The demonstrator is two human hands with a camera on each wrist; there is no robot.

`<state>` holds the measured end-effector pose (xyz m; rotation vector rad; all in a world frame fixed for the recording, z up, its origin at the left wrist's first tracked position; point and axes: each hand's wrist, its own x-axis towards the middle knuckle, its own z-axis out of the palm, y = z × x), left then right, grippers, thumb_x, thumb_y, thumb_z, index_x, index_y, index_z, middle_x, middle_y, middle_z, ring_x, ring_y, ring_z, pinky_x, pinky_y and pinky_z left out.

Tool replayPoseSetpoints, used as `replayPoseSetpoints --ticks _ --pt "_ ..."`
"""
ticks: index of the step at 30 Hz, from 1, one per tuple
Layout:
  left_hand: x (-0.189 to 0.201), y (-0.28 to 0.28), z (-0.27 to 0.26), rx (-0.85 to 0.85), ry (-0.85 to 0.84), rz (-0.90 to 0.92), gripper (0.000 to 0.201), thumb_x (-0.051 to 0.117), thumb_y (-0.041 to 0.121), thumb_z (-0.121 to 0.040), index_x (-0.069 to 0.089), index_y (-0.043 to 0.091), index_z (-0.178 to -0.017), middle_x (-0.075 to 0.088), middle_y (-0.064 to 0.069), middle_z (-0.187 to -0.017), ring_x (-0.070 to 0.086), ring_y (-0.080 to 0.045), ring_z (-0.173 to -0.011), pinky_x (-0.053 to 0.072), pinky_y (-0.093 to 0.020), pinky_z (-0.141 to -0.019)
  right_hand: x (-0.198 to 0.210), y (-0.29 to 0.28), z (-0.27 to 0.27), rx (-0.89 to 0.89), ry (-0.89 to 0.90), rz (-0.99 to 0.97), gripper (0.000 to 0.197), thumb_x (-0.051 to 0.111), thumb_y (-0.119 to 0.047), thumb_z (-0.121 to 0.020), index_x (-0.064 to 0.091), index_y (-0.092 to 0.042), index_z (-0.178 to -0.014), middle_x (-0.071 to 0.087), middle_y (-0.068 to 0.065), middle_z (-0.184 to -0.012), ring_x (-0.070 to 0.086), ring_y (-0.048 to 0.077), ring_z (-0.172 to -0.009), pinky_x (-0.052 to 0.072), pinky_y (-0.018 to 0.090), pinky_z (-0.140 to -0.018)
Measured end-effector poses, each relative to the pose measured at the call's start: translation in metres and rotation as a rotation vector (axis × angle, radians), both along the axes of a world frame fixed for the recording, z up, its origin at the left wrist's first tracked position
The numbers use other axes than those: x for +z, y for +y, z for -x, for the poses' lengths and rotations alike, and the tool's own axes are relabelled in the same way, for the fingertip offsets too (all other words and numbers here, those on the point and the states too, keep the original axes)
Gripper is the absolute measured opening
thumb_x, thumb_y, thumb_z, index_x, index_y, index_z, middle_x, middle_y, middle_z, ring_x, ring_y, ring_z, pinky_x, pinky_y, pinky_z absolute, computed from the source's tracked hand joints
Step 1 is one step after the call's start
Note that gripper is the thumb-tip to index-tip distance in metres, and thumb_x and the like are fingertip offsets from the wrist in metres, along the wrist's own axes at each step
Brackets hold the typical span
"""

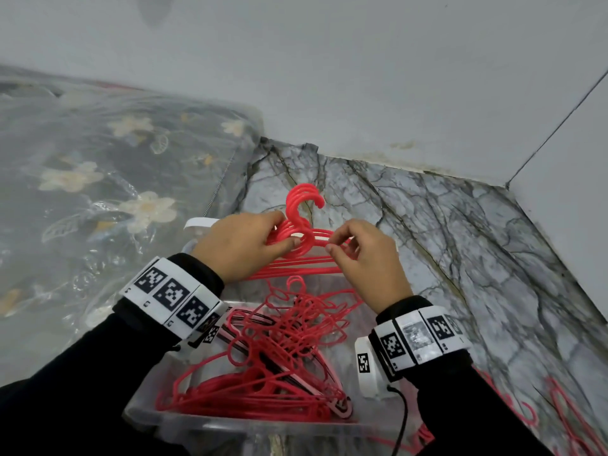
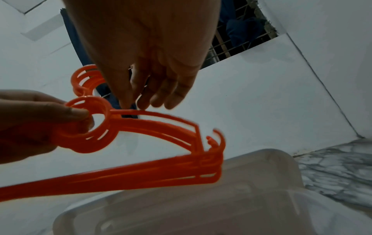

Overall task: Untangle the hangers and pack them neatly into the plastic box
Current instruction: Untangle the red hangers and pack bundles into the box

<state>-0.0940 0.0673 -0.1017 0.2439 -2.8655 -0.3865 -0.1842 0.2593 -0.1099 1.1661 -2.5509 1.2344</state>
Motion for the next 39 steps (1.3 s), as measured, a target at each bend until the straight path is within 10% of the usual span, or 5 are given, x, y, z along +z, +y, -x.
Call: replayPoseSetpoints --ticks 9,17,22,27,39 --pt "0.002 -0.010 0.002 0.078 0.024 -0.115 0.038 0.053 0.060 -0.080 0.063 0.024 -0.090 0.066 0.000 -0.075 0.062 -0.023 -0.075 0.051 -0.038 -0.068 -0.058 -0.023 -0.024 0.336 0.017 -0.903 0.021 0.059 -0.035 -0.087 0.064 -0.016 -0.096 0.067 0.006 -0.097 0.062 0.027 -0.090 0.050 0.035 -0.072" --pt "0.001 -0.008 0.000 0.060 0.018 -0.013 0.036 0.039 0.067 -0.077 0.046 0.032 -0.079 0.051 0.010 -0.063 0.044 -0.012 -0.057 0.030 -0.028 -0.049 -0.111 -0.034 -0.060 0.490 -0.166 -1.163 0.046 0.065 -0.033 -0.087 0.049 -0.006 -0.121 0.062 0.018 -0.114 0.060 0.037 -0.100 0.041 0.035 -0.072" --pt "0.001 -0.011 -0.001 0.060 0.007 -0.007 0.038 0.037 0.070 -0.076 0.044 0.032 -0.077 0.051 0.009 -0.064 0.045 -0.014 -0.059 0.032 -0.029 -0.052 -0.102 -0.043 -0.060 0.471 -0.239 -1.093 0.029 0.045 -0.008 -0.093 0.044 -0.011 -0.064 0.063 0.026 -0.109 0.058 0.032 -0.092 0.041 0.034 -0.073" --pt "0.001 -0.015 -0.001 0.118 0.039 -0.011 0.040 0.044 0.067 -0.082 0.050 0.027 -0.081 0.053 0.007 -0.066 0.054 -0.021 -0.066 0.040 -0.031 -0.056 -0.048 -0.038 -0.036 0.354 -0.139 -0.847 0.016 0.045 -0.008 -0.091 0.055 -0.010 -0.104 0.059 0.021 -0.112 0.058 0.033 -0.102 0.042 0.035 -0.078" --pt "0.000 -0.017 0.002 0.079 0.037 -0.186 0.084 0.030 0.092 -0.054 0.053 0.022 -0.093 0.062 0.003 -0.075 0.060 -0.018 -0.069 0.048 -0.037 -0.062 0.014 0.006 0.012 0.160 -0.347 -0.096 0.014 0.056 0.000 -0.091 0.061 -0.012 -0.093 0.063 0.011 -0.078 0.069 0.025 -0.076 0.058 0.040 -0.074"
